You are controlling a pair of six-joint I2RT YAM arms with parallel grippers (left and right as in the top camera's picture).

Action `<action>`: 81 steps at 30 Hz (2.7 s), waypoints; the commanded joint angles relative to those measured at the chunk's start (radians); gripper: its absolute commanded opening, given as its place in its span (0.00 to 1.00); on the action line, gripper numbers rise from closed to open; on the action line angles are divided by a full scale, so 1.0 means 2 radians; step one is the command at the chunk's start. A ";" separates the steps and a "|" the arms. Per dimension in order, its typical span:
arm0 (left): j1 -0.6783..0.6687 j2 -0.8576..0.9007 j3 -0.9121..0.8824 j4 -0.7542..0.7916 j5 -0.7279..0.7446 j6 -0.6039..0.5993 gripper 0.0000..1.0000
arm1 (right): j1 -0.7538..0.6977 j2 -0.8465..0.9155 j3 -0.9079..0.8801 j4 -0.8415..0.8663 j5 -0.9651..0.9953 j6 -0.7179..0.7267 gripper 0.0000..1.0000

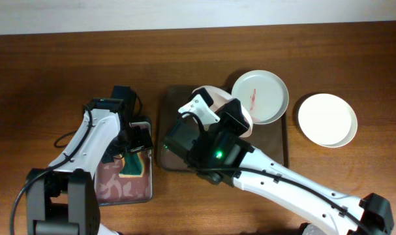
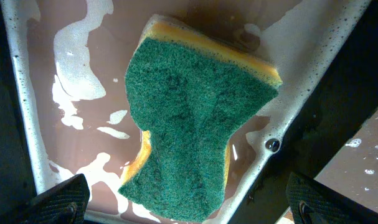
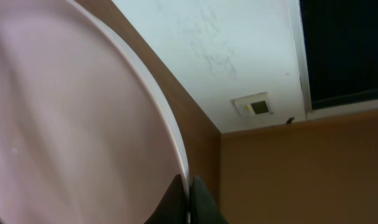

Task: Clean dirty plates on tray and stack at the side
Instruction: 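Lift the second cleaned plate off the brown tray with the right gripper, then carry the plate right and lower it onto the first plate, then grip the last stained plate's rim with right gripper, pull it to tray center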

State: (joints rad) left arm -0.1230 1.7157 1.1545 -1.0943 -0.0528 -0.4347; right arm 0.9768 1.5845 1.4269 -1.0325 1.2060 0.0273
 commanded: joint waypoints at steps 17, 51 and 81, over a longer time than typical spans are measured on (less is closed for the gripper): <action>0.002 -0.004 -0.001 0.001 0.001 0.001 0.99 | -0.356 -0.094 0.035 0.018 -0.511 0.163 0.04; 0.002 -0.004 -0.001 0.001 0.001 0.001 0.99 | -0.498 0.169 0.058 0.033 -0.632 0.083 0.45; 0.002 -0.004 -0.001 0.001 0.001 0.001 0.99 | -0.430 0.241 0.058 -0.076 -0.676 0.043 0.04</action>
State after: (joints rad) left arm -0.1230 1.7157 1.1534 -1.0908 -0.0528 -0.4351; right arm 0.0666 2.0827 1.5501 -1.1492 -0.1257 0.1188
